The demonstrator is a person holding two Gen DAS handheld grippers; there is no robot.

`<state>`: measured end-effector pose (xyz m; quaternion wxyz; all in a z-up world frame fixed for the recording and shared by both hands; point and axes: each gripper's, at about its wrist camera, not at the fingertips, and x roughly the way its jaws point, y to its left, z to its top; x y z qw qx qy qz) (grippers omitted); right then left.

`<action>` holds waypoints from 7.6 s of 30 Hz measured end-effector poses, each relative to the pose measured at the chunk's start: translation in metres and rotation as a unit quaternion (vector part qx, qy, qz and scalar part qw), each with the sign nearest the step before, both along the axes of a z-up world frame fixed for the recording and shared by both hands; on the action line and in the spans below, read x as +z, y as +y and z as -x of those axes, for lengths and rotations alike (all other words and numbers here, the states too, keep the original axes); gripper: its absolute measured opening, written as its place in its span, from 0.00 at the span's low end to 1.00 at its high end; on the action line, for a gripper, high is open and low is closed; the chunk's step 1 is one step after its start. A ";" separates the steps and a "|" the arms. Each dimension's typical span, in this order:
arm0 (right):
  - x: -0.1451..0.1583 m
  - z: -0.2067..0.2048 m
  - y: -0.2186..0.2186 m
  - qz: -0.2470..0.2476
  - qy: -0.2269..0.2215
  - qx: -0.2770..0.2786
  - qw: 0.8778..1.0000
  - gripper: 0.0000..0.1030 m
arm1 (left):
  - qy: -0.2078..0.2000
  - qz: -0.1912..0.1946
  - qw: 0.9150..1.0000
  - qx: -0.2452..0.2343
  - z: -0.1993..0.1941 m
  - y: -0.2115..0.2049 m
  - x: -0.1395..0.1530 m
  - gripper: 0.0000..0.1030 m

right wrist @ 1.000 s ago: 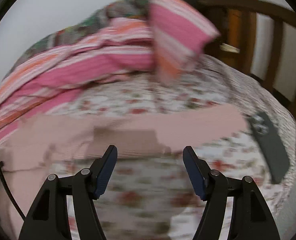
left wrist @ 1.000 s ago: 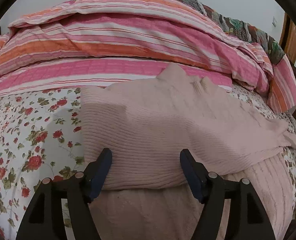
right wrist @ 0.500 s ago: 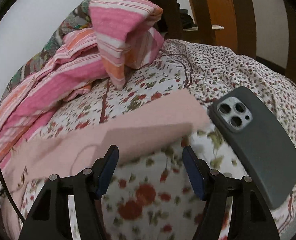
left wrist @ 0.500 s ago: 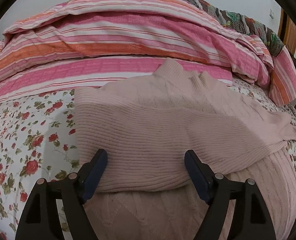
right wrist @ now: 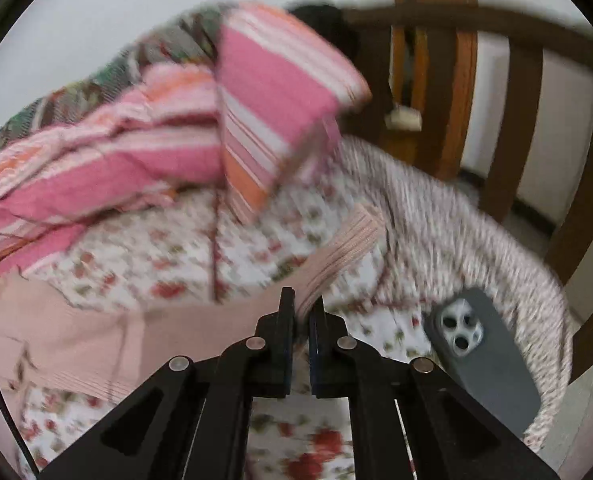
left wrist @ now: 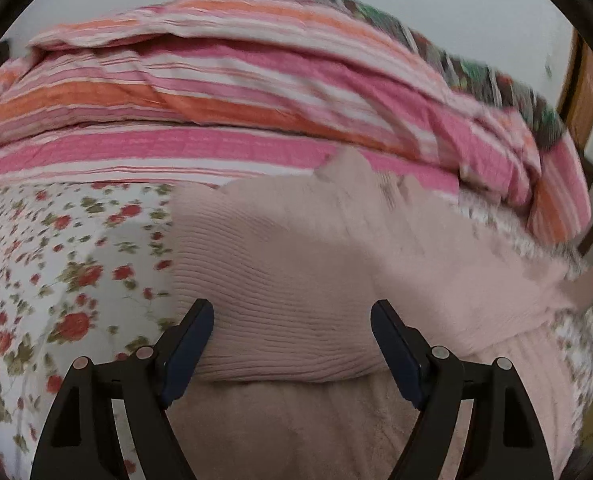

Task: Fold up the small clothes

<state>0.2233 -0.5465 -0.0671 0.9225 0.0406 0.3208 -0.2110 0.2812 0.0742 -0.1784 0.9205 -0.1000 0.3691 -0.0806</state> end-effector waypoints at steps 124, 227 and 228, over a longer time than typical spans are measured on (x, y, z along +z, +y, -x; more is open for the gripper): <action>-0.078 -0.051 0.253 -0.063 0.071 0.248 0.964 0.46 | 0.020 -0.048 0.997 0.052 0.001 0.021 -0.014 0.39; -0.102 0.200 0.279 -0.130 0.145 0.332 0.923 0.23 | 0.081 0.056 0.995 -0.015 0.254 0.027 -0.046 0.35; -0.102 0.199 0.281 -0.126 0.145 0.332 0.923 0.16 | 0.076 0.054 0.996 -0.011 0.254 0.025 -0.045 0.28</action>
